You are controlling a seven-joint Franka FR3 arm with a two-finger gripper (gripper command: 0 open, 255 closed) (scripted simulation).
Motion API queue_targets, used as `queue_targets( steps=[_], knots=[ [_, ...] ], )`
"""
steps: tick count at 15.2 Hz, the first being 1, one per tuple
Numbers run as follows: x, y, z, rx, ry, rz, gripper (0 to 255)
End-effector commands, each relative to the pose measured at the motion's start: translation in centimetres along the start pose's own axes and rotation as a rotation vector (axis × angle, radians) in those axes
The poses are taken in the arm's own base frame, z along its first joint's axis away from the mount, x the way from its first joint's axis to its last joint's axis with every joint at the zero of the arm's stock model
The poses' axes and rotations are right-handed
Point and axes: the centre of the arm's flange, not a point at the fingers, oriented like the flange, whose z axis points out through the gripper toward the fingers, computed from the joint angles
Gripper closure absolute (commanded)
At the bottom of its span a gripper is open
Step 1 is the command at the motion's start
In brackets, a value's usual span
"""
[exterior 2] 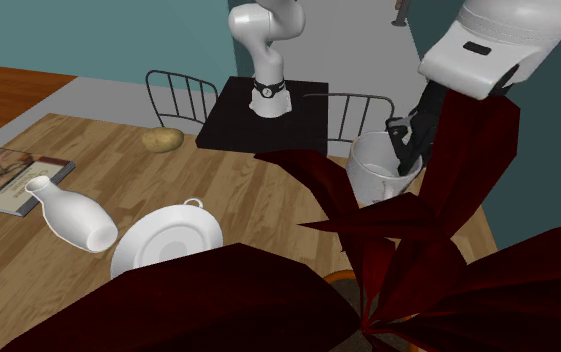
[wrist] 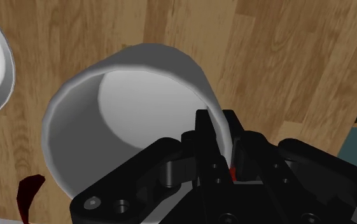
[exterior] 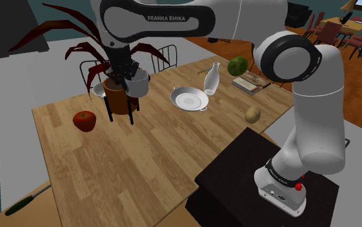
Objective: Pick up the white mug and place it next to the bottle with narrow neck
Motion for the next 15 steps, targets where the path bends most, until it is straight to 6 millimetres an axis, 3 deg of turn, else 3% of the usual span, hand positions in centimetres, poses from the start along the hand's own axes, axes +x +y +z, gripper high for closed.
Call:
queue_targets(
  steps=[1,15],
  knots=[
    [0.0,0.1,-0.8,0.000,0.000,0.000,255],
    [-2.0,18.4,0.2,0.000,0.000,0.000,255]
  ],
)
